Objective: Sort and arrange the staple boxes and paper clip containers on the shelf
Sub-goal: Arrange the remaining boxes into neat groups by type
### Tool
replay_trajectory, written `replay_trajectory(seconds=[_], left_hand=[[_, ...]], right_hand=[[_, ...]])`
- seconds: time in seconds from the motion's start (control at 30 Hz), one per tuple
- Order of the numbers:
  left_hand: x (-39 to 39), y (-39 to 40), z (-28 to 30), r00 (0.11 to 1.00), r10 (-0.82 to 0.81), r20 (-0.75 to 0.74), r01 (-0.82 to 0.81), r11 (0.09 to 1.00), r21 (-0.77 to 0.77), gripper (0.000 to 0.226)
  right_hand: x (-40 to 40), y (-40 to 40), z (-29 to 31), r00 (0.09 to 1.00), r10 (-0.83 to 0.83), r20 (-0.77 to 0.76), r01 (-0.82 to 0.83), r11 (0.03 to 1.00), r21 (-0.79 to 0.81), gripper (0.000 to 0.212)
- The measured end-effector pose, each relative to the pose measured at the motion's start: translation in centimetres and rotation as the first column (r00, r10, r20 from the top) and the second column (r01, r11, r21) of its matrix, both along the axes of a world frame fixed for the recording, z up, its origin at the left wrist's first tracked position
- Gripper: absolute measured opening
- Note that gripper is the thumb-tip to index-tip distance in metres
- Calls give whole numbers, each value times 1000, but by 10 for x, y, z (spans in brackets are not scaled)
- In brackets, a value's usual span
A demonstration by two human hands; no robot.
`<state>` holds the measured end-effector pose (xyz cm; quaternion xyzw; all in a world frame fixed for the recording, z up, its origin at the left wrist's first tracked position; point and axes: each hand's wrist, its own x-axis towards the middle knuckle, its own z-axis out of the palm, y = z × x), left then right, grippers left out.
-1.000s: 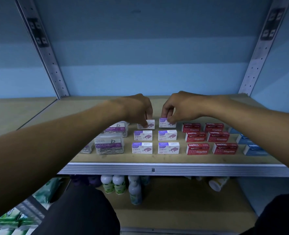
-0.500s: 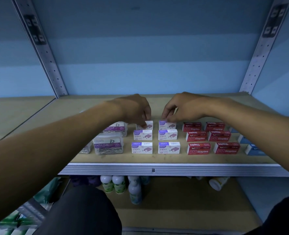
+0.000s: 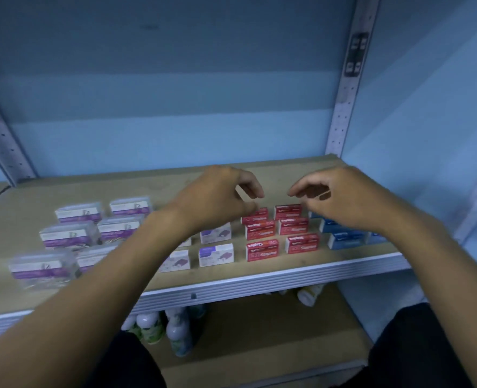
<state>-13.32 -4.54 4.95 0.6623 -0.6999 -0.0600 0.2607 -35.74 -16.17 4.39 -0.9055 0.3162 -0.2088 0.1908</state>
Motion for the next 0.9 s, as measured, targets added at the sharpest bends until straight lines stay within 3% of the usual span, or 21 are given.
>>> replay_trajectory(seconds=[0.23,0.43,0.67,0.9], left_hand=[[-67,-25,-21,991,-89,-102,80,993,-88,15],[-110,-47,-34,990,-120,69,130,979,-159,19],[-135,-58,-40,971,-128,203,159,978,-139,24],[-135,-59,-41,971,-97,217,124,986,-112,23]], right_hand=[[-66,-8,-31,980,-177,94,182,982,-51,26],[-110,-9,-44,950,-284,132,288,958,-8,33],[-123,-7,-54,959,-268,91,264,963,51,32],[-118,-10,-54,955,-288,69,286,957,42,29]])
